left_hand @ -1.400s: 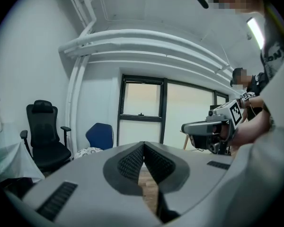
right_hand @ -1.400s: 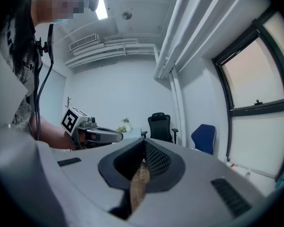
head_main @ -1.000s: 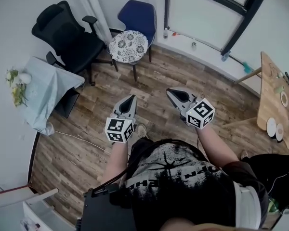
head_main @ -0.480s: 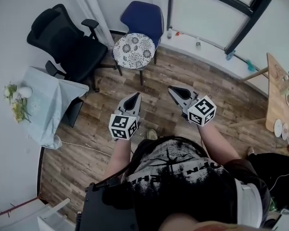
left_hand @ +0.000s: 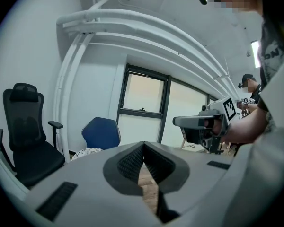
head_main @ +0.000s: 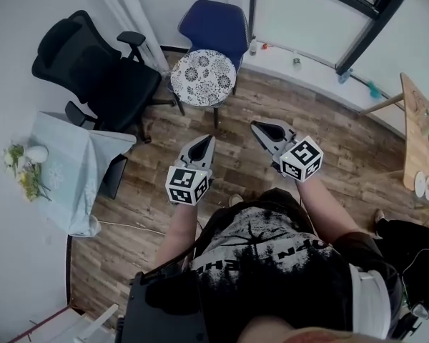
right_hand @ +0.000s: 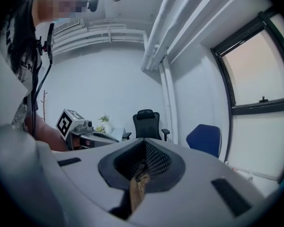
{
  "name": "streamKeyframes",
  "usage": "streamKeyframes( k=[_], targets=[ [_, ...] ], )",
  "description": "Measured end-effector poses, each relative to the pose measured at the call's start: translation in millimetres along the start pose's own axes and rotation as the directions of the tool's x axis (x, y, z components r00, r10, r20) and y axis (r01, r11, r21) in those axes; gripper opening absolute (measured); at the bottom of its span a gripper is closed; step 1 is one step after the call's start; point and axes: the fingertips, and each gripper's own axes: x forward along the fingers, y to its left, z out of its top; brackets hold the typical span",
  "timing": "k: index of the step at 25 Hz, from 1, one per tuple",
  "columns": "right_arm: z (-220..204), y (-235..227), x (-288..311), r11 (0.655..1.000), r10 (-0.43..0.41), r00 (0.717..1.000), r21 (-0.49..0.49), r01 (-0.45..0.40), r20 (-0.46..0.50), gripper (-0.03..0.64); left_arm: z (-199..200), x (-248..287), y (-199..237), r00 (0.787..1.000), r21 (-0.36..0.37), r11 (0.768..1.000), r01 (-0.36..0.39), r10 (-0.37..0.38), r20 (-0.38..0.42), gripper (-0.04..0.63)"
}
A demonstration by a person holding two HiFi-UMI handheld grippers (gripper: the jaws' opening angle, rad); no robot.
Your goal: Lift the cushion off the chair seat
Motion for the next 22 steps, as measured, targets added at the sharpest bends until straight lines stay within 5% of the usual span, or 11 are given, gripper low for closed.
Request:
streamKeyframes(
  k=[22],
  targets=[
    [-7, -64, 80, 0.997, 0.041, 0.998, 0.06, -0.038, -0.05, 0.017, 20, 55, 84, 0.999, 0.005, 0.999, -0.045, 0.046, -0.026, 0.012]
  ],
)
